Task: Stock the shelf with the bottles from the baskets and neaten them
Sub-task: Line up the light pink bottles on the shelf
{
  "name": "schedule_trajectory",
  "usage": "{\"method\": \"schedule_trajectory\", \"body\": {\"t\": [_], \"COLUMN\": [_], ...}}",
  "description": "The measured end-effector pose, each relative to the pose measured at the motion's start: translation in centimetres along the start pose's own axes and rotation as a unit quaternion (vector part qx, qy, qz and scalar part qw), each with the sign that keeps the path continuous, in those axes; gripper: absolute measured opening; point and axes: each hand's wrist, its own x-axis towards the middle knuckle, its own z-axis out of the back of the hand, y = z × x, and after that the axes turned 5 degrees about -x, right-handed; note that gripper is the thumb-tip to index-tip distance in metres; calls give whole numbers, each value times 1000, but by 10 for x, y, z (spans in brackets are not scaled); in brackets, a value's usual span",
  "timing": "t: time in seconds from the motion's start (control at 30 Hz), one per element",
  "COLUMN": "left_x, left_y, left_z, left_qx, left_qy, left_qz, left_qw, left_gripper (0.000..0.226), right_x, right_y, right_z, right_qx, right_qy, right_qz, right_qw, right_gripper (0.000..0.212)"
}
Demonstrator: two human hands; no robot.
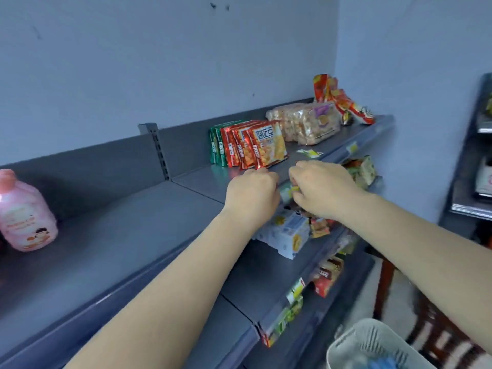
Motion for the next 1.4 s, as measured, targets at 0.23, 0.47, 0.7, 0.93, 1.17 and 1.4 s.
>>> {"method": "schedule_trajectory", "body": {"t": [0.23, 0.47, 0.7, 0.93, 1.17, 1.4], "left_x": [4, -16, -63, -134, -201, -232], "left_y": [-120, -204, -241, -253, -265, -283], "left_z": [-80, -168, -260, -360, -444, -501], "left_qx": [-51, -139, -196, -191, -177, -141], "left_qy": [82, 203, 371, 550, 639, 691], "left_qz": [-102, -138, -121, -88, -83, -53], "left_qw": [990, 959, 900, 808, 744, 707], "left_gripper": [24, 22, 20, 24, 23, 29], "right_x": [-116, -219, -297, -367, -425, -459], "right_y": [-81, -125, -116, -81, -42, -10], "right_z": [-49, -107, -183, -276, -363, -428], "right_qx": [-13, 61, 162, 236, 277, 294], "right_qy": [93, 180, 301, 424, 519, 550], "right_qz": [-93, -184, -305, -360, -376, -378], "right_qw": [991, 964, 889, 796, 716, 684], "right_gripper": [19, 17, 25, 24, 36, 31]}}
